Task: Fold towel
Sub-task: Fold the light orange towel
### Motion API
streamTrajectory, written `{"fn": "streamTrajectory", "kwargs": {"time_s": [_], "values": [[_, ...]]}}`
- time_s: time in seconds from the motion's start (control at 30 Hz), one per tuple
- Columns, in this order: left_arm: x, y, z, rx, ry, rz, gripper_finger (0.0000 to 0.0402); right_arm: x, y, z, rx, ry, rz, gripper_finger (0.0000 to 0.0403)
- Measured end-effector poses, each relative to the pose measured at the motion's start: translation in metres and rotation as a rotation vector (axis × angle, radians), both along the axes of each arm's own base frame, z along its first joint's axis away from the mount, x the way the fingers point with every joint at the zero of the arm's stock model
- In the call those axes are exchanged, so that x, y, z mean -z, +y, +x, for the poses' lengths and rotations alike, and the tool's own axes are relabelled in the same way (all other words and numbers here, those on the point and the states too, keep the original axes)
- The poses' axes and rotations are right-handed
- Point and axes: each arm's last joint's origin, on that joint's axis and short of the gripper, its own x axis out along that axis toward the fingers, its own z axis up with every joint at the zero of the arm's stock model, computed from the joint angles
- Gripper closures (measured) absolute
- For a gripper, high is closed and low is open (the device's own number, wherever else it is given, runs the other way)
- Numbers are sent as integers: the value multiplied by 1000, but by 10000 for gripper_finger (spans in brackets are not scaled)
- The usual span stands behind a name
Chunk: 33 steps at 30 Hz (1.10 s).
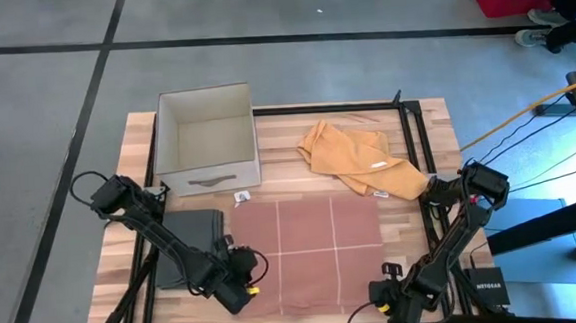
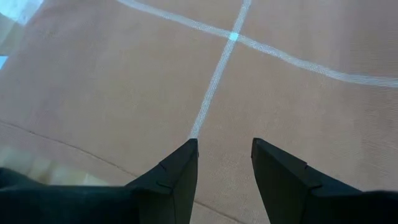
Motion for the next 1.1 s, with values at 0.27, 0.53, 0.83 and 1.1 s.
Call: {"fn": "streamTrajectory", "kwargs": {"time_s": [0.27,0.53,0.83,1.1], "values": [[0,-2,1,17,-12,-6,259,3,-1,0,19,10,-24,292],[0,-2,0,17,-8,-3,259,-4,0,0,-10,37,-59,386],[0,-2,0,17,-4,0,259,-26,12,5,-46,35,-33,393],[0,-2,0,17,-3,1,259,-28,21,-7,-49,69,10,390]]}}
